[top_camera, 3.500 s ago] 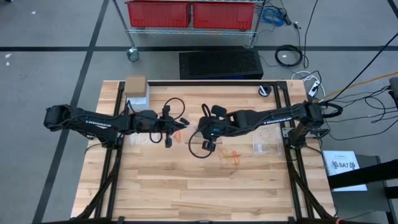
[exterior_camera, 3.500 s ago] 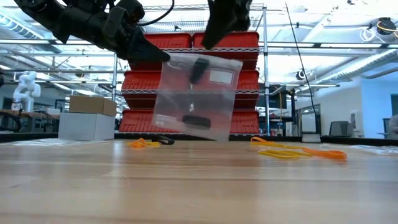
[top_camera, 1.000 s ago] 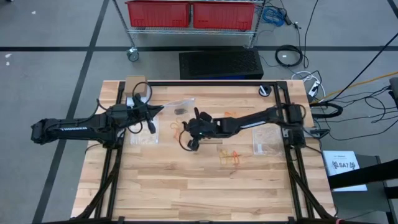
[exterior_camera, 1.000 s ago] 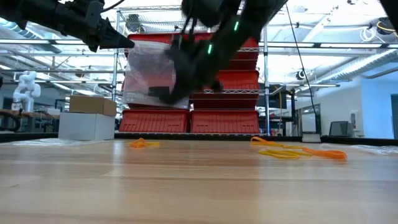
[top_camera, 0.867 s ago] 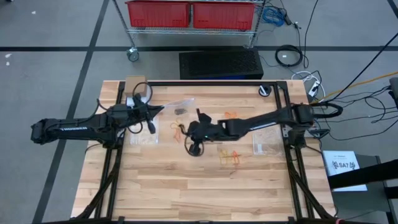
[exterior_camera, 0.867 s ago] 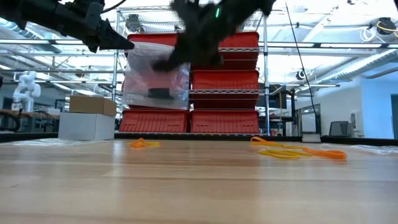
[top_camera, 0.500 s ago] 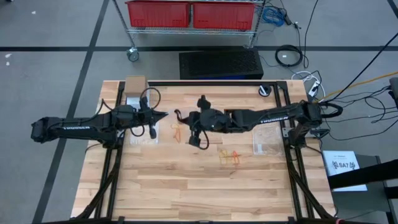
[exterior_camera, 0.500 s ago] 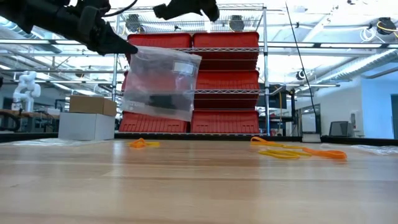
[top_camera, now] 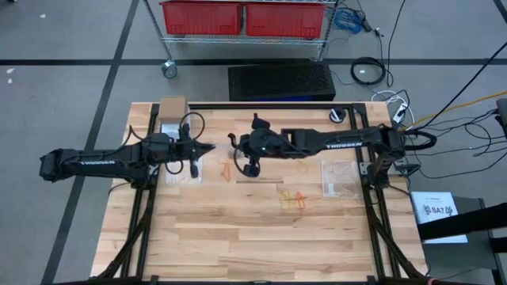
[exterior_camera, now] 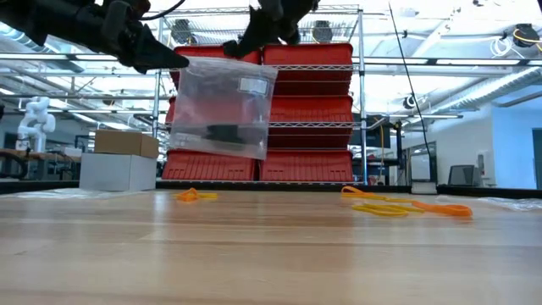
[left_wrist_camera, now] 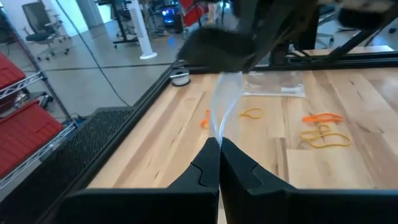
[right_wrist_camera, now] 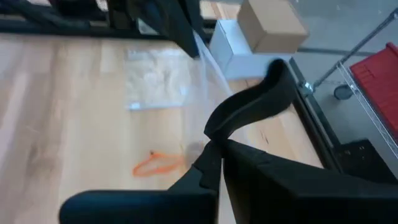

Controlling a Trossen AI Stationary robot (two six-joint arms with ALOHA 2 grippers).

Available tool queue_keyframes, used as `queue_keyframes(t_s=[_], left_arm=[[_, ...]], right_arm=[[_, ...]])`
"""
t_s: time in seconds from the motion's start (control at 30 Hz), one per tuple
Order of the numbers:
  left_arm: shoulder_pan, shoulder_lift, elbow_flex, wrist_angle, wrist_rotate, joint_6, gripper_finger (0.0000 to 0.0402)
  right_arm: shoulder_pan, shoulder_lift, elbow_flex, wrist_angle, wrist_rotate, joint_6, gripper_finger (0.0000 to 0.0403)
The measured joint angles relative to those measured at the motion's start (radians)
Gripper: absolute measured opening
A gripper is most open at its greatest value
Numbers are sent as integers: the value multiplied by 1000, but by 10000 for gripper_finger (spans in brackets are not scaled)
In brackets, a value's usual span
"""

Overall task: Sort rubber bands
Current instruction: Put the black rubber band into the transparent zip bag

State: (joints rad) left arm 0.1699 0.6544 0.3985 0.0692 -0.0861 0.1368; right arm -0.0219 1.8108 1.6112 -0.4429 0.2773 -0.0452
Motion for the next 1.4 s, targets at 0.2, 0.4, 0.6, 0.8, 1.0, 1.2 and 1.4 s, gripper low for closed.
queue_keyframes(t_s=[0.2,0.4,0.6,0.8,1.0,1.2,1.4], left_arm=[[0,0,0,1,12,0,2],[0,2,0,0,32,0,2],[0,38,0,-4,32,1,2],[0,106,0,-3,32,45,2],[0,166,0,11,33,83,2],[-2,208,1,74,97,90,2],[-6,223,1,91,121,100,2]], right_arm=[[-25,23,0,-19,-50,10,0],[-37,23,0,-28,-115,30,0],[-35,16,54,-149,-197,99,0],[-36,15,129,-268,-263,277,0],[-36,14,136,-360,-320,327,0],[-35,35,136,-364,-412,341,0],[-36,69,136,-397,-471,349,0]])
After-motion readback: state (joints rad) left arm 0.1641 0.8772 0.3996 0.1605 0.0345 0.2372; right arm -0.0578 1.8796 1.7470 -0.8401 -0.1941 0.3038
